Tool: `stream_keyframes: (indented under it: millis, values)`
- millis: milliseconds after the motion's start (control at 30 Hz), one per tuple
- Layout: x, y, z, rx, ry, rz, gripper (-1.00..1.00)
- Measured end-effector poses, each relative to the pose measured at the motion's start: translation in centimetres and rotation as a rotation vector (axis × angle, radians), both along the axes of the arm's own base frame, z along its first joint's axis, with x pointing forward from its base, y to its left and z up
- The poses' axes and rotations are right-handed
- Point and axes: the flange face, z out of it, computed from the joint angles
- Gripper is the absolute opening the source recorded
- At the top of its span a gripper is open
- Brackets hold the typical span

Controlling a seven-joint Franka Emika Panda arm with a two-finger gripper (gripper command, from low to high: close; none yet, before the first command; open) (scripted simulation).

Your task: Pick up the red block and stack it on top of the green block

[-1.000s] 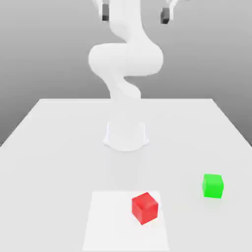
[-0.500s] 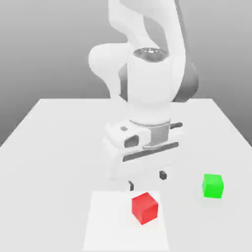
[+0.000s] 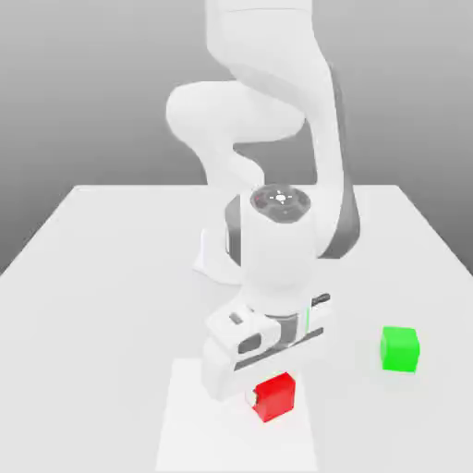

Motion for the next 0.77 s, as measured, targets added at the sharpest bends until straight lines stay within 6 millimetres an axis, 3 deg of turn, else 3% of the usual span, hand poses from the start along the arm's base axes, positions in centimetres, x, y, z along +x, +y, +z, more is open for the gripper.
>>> stream_keyframes:
  millis: [133,267,333,433,500,633,667,767]
  values:
    - [-0.1,0.1,3.9,0.000,0.000,0.004,-1.00]
    - [-2.8,9.6,6.1,0.008,0.000,0.248,-1.00]
    - [-5.3,14.5,6.9,0.008,0.001,0.388,-1.00]
    - [-9.5,20.1,8.1,0.003,0.001,0.564,-1.00]
    - [-10.3,21.2,7.1,0.000,0.000,0.601,-1.00]
    - [-10.4,21.3,3.3,-0.002,-0.001,0.605,-1.00]
    - [-10.5,21.3,2.4,-0.001,-0.001,0.606,1.00]
    - [-10.5,21.3,2.4,-0.001,-0.001,0.606,1.00]
